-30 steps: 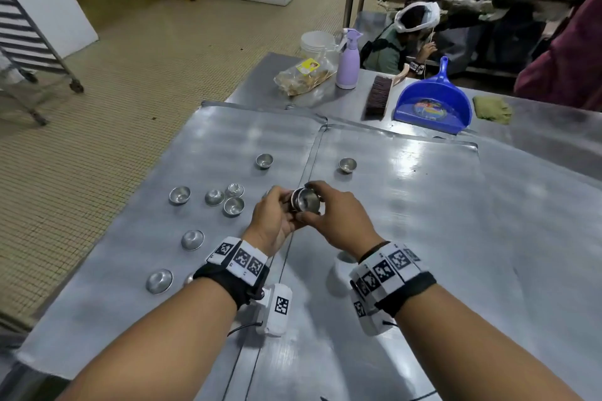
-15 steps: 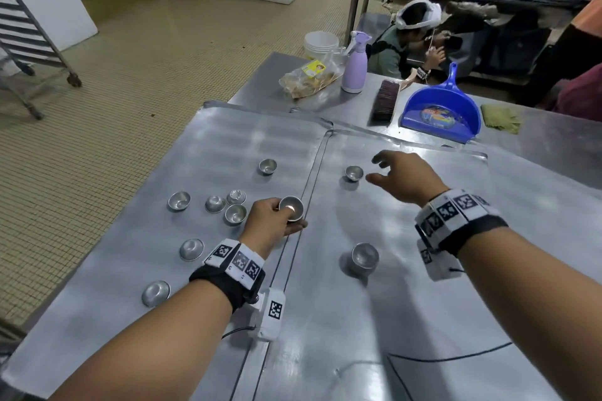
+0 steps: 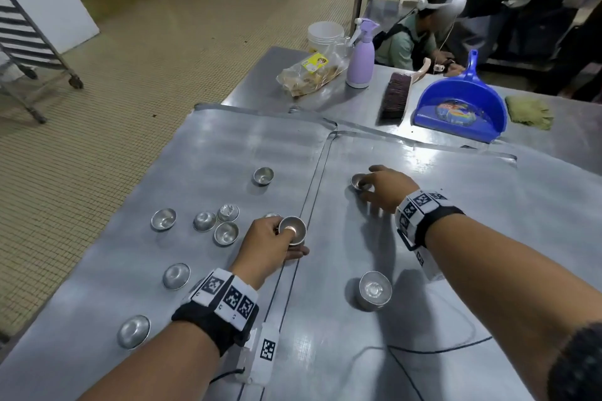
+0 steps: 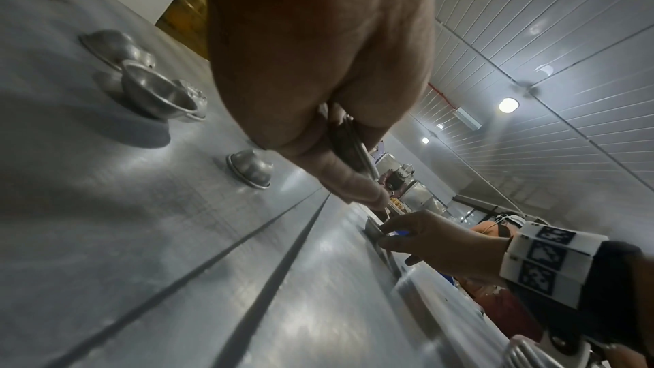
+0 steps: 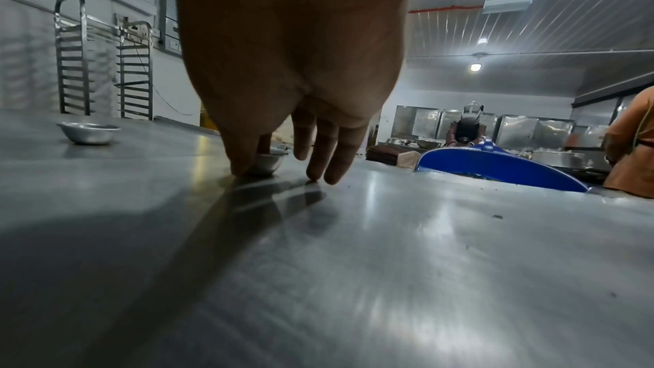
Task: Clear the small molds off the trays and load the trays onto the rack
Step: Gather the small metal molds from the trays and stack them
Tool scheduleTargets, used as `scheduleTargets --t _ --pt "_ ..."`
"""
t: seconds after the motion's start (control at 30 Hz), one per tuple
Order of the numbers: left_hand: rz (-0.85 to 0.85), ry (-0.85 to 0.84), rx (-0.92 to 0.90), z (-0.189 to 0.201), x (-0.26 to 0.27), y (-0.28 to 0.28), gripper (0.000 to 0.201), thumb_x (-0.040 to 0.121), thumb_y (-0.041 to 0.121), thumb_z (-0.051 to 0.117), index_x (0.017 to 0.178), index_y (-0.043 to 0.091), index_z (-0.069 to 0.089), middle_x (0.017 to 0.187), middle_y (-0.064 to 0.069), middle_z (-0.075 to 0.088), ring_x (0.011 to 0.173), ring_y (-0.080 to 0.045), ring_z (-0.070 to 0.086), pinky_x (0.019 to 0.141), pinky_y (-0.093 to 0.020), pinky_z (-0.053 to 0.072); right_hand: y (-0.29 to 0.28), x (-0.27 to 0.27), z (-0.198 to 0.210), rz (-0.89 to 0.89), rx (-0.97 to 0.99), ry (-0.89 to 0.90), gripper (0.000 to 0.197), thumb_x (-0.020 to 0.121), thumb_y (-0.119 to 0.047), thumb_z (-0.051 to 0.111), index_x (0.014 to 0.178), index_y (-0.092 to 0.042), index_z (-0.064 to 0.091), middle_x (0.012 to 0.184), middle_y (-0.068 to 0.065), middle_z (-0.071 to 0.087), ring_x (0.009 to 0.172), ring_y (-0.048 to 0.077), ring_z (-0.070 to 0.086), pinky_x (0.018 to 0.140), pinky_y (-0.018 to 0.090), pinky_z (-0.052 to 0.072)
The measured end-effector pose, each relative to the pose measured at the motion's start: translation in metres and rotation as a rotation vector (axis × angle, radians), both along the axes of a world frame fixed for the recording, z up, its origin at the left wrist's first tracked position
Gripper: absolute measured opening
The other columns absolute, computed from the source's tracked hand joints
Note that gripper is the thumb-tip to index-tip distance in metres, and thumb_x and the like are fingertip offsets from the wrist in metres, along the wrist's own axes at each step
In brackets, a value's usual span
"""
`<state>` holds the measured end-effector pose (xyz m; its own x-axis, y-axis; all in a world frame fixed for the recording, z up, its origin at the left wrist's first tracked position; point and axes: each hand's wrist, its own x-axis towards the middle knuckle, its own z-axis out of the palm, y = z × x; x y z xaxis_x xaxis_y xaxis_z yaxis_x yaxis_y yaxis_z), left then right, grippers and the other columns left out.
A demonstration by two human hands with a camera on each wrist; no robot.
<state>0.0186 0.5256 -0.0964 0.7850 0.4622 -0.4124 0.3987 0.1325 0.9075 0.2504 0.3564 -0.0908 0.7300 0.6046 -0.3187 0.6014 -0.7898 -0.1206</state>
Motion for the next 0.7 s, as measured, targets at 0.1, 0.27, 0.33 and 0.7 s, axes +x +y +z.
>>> scheduleTargets --t 0.1,0.27,0.33,0.7 --pt "0.005 0.001 -0.003 -0.002 -0.002 -0.003 0.018 0.096 -0.004 0.046 0.099 -0.014 0.061 0.087 -0.029 0.068 0.069 -0.03 0.076 0.068 -0.034 0.063 -0.006 0.0 -0.005 -0.003 0.014 -0.04 0.027 0.095 -0.041 0.058 0.117 -0.031 0.07 0.138 -0.001 0.054 0.118 0.028 0.058 0.094 0.035 0.047" --pt "0.004 0.014 -0.033 0.001 -0.005 -0.011 0.018 0.097 -0.001 0.046 0.098 -0.007 0.063 0.084 -0.026 0.07 0.072 -0.033 0.077 0.076 -0.043 0.063 -0.02 -0.007 -0.001 0.009 0.002 -0.055 0.018 0.093 -0.04 0.056 0.103 -0.034 0.07 0.102 -0.002 0.066 0.096 0.027 0.063 0.075 0.031 0.047" --pt "0.006 0.019 -0.042 0.004 -0.007 -0.015 0.017 0.097 -0.001 0.045 0.097 -0.005 0.062 0.081 -0.023 0.071 0.072 -0.033 0.077 0.081 -0.048 0.061 -0.024 -0.016 0.003 -0.017 -0.013 -0.048 0.018 0.093 -0.038 0.059 0.102 -0.028 0.072 0.1 0.002 0.068 0.093 0.027 0.063 0.072 0.03 0.045" --pt "0.001 -0.012 -0.009 0.041 -0.031 -0.027 0.019 0.095 -0.006 0.044 0.101 -0.01 0.062 0.089 -0.029 0.067 0.067 -0.028 0.075 0.063 -0.031 0.062 -0.073 -0.082 0.03 -0.15 0.043 0.034 0.038 0.077 -0.057 0.065 0.103 -0.03 0.065 0.108 -0.001 0.06 0.094 0.018 0.053 0.076 0.028 0.04"
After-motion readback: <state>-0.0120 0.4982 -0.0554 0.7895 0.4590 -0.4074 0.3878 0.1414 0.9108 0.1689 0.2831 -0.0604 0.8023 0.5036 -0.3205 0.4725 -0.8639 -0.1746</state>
